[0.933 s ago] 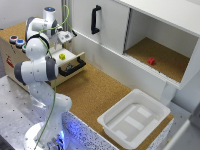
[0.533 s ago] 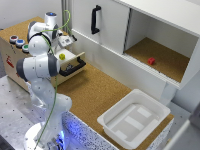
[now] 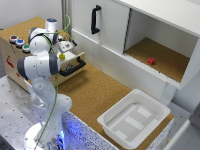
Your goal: Place the purple object on top of the drawer
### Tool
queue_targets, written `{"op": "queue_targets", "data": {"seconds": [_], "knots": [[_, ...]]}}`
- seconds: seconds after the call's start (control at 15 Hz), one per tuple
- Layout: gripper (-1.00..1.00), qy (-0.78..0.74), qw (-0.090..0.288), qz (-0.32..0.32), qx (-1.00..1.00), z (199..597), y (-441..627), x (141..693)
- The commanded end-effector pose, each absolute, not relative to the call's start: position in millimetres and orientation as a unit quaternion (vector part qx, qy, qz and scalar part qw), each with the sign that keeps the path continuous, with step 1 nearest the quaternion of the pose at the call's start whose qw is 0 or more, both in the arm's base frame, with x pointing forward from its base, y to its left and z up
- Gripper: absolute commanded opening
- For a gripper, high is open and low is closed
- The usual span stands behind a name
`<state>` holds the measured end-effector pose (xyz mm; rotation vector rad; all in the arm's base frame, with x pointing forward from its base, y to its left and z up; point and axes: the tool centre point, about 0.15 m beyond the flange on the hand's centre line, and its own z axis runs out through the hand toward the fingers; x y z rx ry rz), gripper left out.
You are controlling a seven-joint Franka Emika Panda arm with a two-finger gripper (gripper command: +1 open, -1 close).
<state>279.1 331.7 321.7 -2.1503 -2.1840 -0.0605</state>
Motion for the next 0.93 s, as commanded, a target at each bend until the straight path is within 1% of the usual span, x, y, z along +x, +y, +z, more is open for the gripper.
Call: {"op": "queue_targets", "data": {"seconds": [0.0, 0.47, 0.6, 0.73, 0.87], "knots": [[-1.00, -0.718, 0.026, -0.026, -0.695, 311.4, 332.0, 285.2], [-1.00, -0.710, 0.018, -0.015, -0.704, 310.2, 321.6, 282.0], [-1.00, -0.705, 0.015, -0.023, -0.708, 320.9, 321.0, 284.5], [-1.00, -0.704, 0.004, -0.031, -0.710, 341.7, 326.5, 289.5], [-1.00, -0.704, -0.005, -0.043, -0.709, 374.5, 339.4, 297.4]]}}
